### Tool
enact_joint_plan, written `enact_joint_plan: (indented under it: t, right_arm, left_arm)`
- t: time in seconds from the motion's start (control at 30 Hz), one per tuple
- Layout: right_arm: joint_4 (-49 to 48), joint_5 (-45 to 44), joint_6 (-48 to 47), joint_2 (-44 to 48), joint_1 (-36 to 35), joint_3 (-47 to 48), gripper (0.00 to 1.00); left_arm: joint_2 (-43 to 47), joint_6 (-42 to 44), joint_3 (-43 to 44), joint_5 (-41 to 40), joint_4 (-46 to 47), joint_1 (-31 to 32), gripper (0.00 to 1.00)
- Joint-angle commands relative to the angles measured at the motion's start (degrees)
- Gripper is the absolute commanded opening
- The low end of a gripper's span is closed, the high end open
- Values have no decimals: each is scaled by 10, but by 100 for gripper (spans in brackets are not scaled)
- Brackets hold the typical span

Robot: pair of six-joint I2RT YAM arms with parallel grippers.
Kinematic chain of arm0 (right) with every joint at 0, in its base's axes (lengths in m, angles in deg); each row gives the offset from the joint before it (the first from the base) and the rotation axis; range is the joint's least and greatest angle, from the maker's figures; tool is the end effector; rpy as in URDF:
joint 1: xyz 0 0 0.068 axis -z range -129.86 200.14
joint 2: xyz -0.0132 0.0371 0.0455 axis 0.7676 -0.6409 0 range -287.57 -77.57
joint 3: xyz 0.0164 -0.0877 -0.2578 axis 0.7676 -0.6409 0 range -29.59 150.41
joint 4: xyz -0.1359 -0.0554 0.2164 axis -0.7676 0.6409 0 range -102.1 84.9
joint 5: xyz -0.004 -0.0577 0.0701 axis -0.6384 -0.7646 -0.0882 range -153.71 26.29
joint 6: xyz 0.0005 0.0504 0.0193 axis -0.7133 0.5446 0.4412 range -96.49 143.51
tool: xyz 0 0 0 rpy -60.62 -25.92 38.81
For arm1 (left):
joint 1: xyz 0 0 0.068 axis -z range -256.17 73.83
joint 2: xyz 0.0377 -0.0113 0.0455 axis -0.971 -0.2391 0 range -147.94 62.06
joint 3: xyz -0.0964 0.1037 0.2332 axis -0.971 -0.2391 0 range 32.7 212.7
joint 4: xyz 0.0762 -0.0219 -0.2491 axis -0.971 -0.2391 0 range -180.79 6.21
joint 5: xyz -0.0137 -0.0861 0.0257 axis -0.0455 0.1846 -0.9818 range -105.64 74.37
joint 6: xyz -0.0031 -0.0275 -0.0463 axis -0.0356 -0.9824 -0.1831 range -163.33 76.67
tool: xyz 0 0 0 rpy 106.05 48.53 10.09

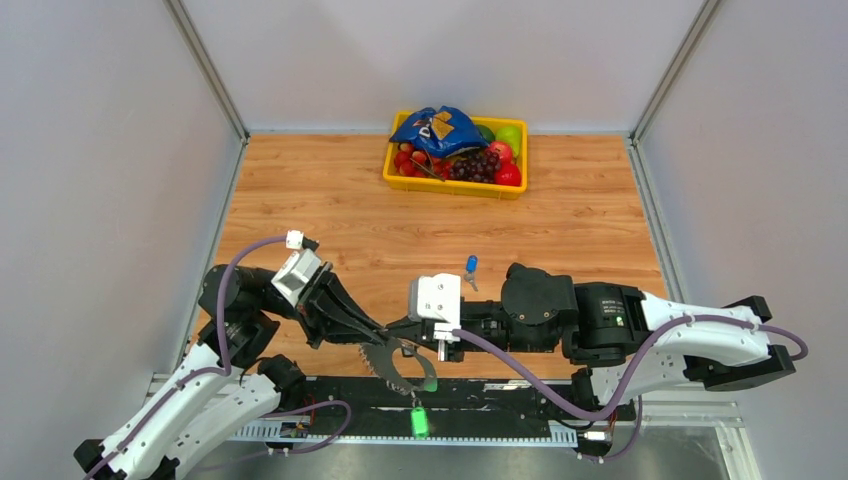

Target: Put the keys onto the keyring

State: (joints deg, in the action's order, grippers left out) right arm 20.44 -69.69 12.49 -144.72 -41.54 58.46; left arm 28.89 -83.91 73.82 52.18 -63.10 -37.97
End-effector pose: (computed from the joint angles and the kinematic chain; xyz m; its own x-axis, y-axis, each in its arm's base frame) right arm -0.0031 0.2321 0.4781 0.1964 -0.2119 -0.9574 -0.9776 0.0330 -0.2079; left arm 0.0661 -0.0940 0.3931 -0.2811 -0.0914 -0.9553 0.9075 -0.3491 -0.2337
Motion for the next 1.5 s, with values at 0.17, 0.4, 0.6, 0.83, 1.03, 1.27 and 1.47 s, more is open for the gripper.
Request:
enact_joint_plan:
  t: [0.17, 0.4, 0.6, 0.83, 1.03, 1.27, 1.47]
  right_arm:
    - [91, 0, -35, -16, 3, 64, 0]
    - [187, 17, -95, -53, 3, 73, 0]
    - [247, -15, -136, -105, 3, 92, 0]
    - [243, -152, -195, -123, -19, 49, 0]
    - [228, -294, -216, -141, -41, 10, 18]
    - [206, -264, -196, -95, -48, 37, 35]
    - [132, -232, -175, -20, -48, 17, 47]
  left_arm:
    - [-10, 103, 70, 26, -174, 1, 0]
    - [-23, 114, 90, 25, -224, 1, 0]
    - [-42, 121, 104, 20, -278, 2, 0]
    - [-65, 124, 114, 10, -320, 1, 0]
    - [-92, 144, 126, -1, -356, 1, 0]
    - [-103, 151, 127, -1, -359, 1, 0]
    - [-87, 148, 123, 13, -343, 1, 0]
